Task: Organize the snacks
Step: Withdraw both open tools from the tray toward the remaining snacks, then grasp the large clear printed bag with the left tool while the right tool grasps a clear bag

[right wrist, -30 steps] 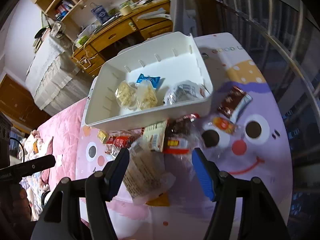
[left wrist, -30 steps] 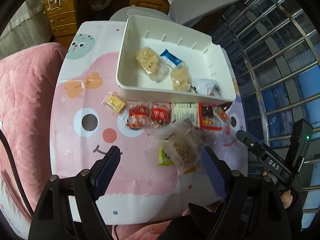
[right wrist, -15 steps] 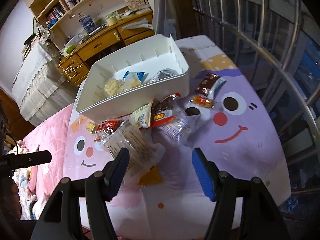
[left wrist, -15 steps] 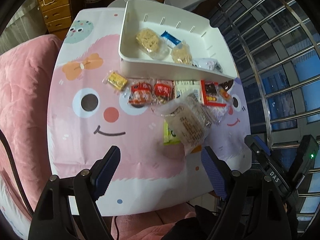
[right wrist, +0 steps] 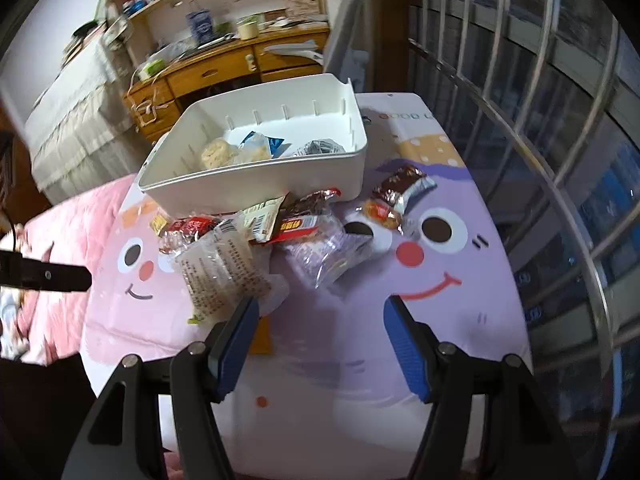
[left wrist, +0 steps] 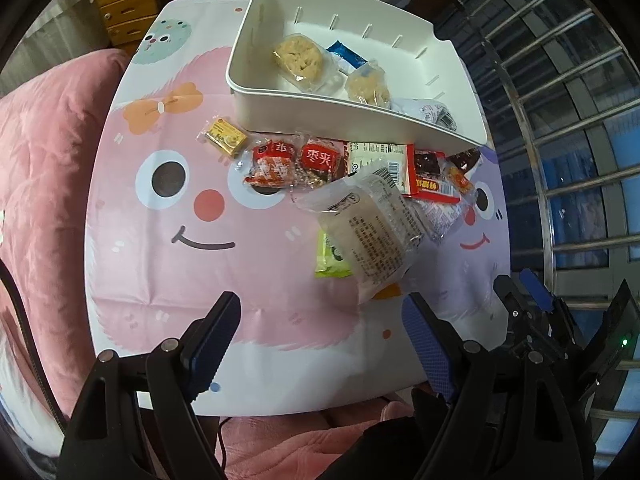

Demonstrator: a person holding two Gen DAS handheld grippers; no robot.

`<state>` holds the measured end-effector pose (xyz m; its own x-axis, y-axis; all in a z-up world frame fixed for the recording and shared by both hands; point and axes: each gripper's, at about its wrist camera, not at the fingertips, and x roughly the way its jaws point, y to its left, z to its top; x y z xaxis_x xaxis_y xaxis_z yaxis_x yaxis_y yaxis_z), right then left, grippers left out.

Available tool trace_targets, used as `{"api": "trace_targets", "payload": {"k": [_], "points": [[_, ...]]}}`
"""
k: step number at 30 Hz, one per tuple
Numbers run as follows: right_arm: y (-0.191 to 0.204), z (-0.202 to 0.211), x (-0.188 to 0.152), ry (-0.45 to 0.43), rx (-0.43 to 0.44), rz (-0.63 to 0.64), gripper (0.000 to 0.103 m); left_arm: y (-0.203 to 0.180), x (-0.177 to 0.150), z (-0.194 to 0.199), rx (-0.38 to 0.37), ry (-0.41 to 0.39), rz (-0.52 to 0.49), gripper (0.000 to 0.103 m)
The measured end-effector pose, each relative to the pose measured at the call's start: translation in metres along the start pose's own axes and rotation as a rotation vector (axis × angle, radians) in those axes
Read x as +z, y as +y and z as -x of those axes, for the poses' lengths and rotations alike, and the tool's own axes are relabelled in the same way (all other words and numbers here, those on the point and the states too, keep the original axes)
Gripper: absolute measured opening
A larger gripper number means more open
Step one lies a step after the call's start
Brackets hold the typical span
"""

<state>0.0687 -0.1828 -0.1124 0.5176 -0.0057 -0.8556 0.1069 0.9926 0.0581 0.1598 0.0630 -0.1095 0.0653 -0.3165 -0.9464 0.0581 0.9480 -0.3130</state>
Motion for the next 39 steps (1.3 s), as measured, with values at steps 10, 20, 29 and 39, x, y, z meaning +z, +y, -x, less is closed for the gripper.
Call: {"api": "trace_targets", "payload": {"k": [10, 20, 29, 39], "points": [[-0.017, -0.025, 0.024, -0.002, 0.057, 0.233, 0.065, -0.037, 0.011, -0.022, 0.055, 0.012, 0.107, 0.086], [-0.025, -0.059, 0.034, 0.015, 0.184, 0.433, 0.065, -0.052, 0.026, -0.059, 0.117, 0.047, 0.276, 0.088], [-0.026, -0.089, 0.024, 0.037, 0.249, 0.564, 0.065, -0.061, 0.039, -0.103, 0.163, 0.138, 0.369, 0.091], [-0.022, -0.117, 0.028, 0.042, 0.281, 0.573, 0.066, -0.067, 0.057, -0.136, 0.217, 0.186, 0.383, 0.093]]}}
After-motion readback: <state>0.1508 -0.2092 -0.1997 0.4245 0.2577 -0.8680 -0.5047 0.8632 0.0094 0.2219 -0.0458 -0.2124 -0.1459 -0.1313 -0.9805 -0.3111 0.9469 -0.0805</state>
